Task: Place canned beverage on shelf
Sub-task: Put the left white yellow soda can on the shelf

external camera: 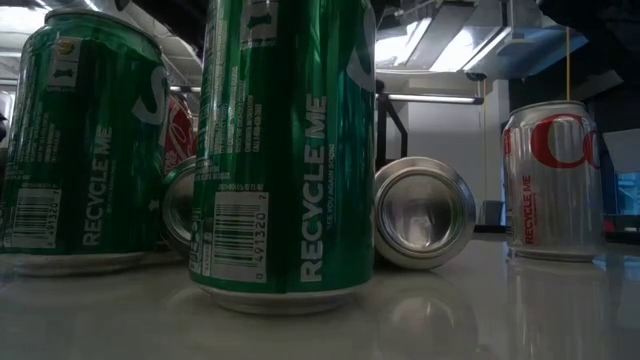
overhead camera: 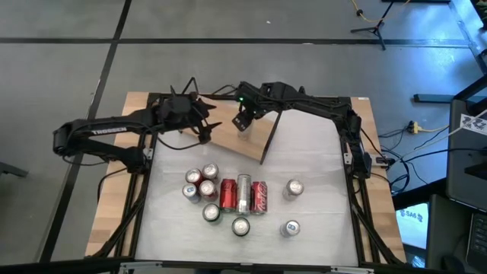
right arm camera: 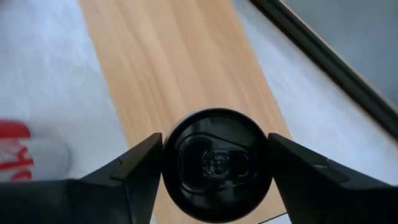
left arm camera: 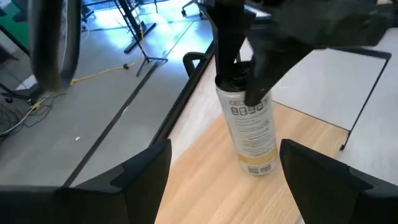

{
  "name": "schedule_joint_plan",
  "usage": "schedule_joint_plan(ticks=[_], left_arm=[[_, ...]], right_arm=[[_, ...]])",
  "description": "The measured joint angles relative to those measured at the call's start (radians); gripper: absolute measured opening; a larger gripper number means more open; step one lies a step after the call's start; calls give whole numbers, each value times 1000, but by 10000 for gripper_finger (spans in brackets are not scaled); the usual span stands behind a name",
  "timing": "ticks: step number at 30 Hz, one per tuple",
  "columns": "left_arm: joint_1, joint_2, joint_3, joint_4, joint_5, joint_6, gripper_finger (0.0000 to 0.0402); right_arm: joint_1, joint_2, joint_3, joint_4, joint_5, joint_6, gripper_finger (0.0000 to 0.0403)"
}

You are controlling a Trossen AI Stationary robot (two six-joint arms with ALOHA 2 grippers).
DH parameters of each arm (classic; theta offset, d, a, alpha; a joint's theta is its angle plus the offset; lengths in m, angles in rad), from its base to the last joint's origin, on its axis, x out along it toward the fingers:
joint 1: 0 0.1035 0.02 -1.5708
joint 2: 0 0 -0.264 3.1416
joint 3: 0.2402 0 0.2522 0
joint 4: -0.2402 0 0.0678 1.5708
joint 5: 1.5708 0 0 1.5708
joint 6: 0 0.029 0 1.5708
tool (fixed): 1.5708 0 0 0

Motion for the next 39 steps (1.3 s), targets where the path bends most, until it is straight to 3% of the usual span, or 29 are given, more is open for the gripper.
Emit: schedule_joint_plan(ticks=[5, 27, 35, 39], left_arm=[[-1, -6, 0, -16, 11, 0, 288], [0, -6, 0, -60, 11, -4, 288], [0, 20, 0, -23, 162, -3, 288], [0, 79, 0, 25, 165, -3, 288]], right_arm=[[1, 0, 0, 2, 11, 96, 263], [1, 1, -2, 56, 10, 88, 264], [1, 1, -2, 55, 9, 87, 264], [1, 1, -2, 55, 9, 87, 264]])
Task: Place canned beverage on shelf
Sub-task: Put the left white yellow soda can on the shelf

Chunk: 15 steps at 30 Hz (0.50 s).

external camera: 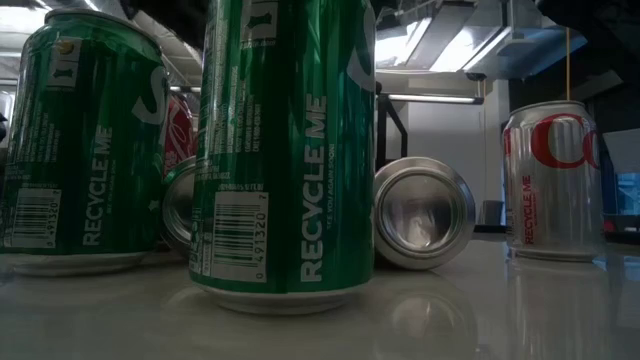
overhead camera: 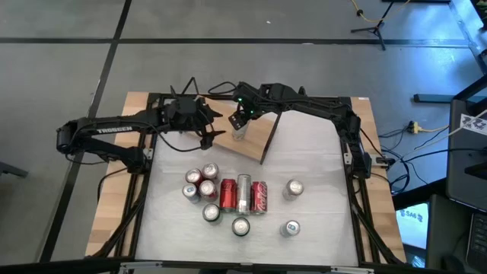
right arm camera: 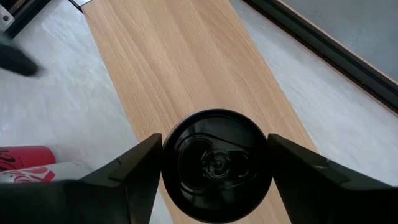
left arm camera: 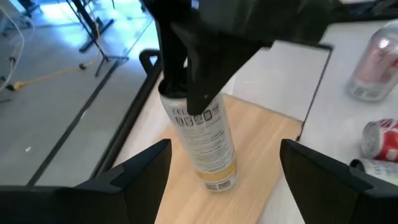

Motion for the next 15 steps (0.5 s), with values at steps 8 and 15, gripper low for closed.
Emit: schedule_joint_plan(ticks=[8, 15], left_arm=[[0, 163, 0, 83, -70, -66, 288], [1, 277, 0, 105, -97, -106, 288]], right_arm=[[0, 0, 1, -1, 0, 0, 264], [0, 0, 1, -7, 0, 0, 264]])
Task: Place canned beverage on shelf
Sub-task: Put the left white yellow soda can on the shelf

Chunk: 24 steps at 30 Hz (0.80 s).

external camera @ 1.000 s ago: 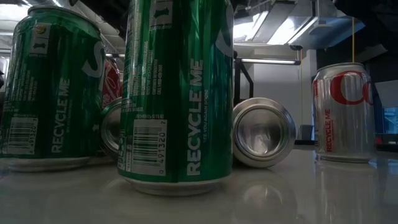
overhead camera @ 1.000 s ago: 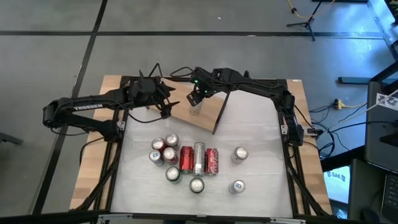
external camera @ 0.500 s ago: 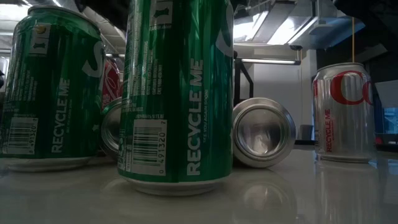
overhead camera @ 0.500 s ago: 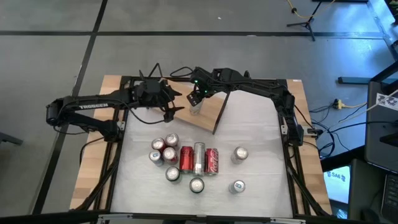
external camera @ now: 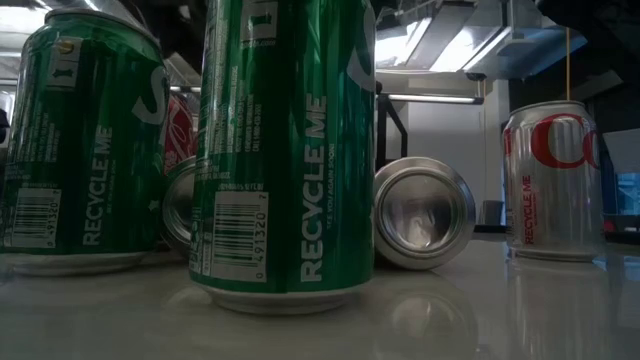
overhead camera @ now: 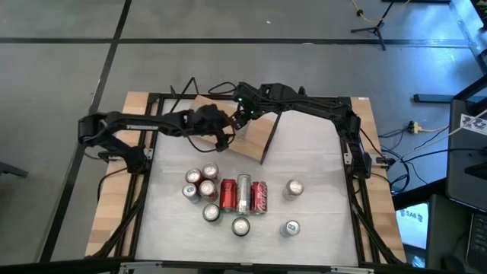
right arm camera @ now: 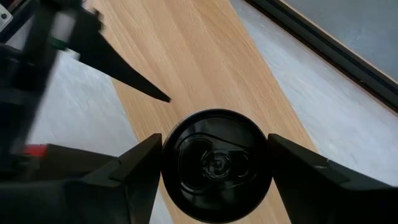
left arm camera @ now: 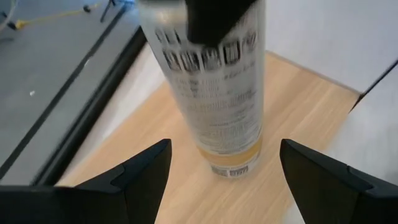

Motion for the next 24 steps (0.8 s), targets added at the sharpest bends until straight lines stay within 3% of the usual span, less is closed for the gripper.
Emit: schedule_joint_plan(ticks=[9, 24], left_arm=[[0, 62, 0, 29, -45, -5, 288], [0, 64, 0, 33, -64, -5, 288]], right_arm=[[0, 0, 0, 0, 0, 0, 264], [0, -1, 0, 1, 0, 0, 264]])
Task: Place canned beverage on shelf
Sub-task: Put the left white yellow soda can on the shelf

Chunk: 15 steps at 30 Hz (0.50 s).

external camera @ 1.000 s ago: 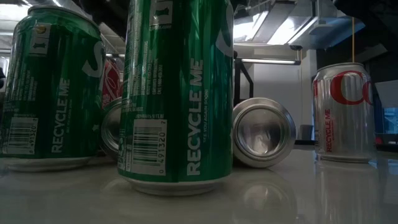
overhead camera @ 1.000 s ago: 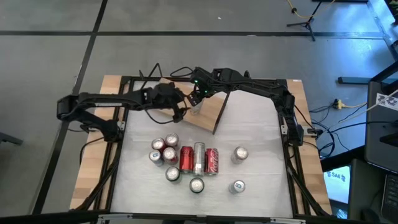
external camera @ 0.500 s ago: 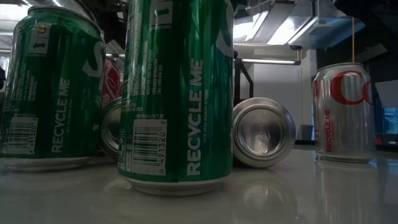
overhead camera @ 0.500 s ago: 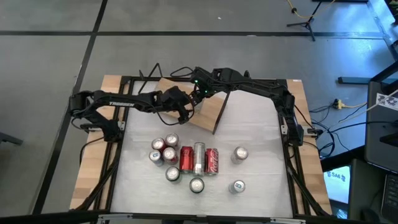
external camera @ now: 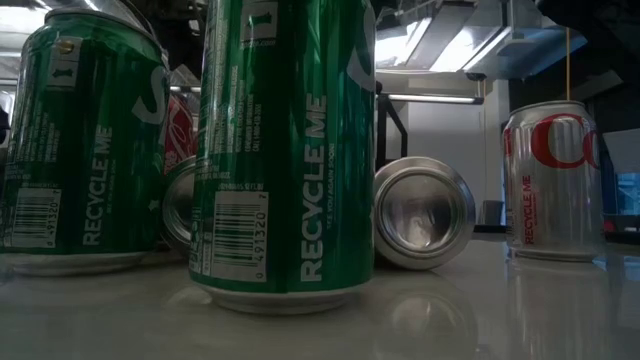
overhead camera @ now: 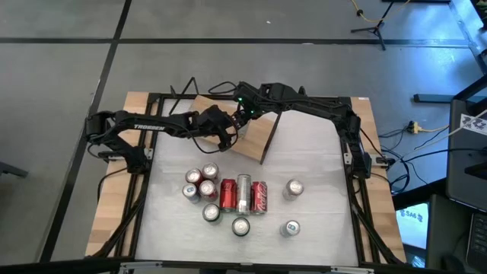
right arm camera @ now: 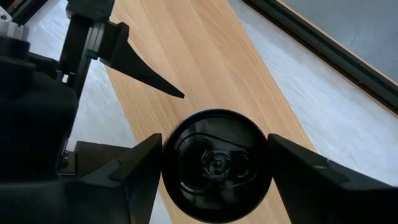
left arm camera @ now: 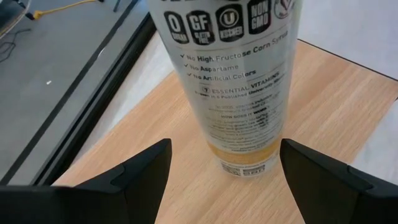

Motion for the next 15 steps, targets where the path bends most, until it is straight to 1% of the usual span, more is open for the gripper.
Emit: schedule_joint_plan(ticks=[15], left_arm=[[0, 0, 0, 0, 0, 5, 288]], right_arm=[[0, -1, 0, 0, 0, -1, 264]])
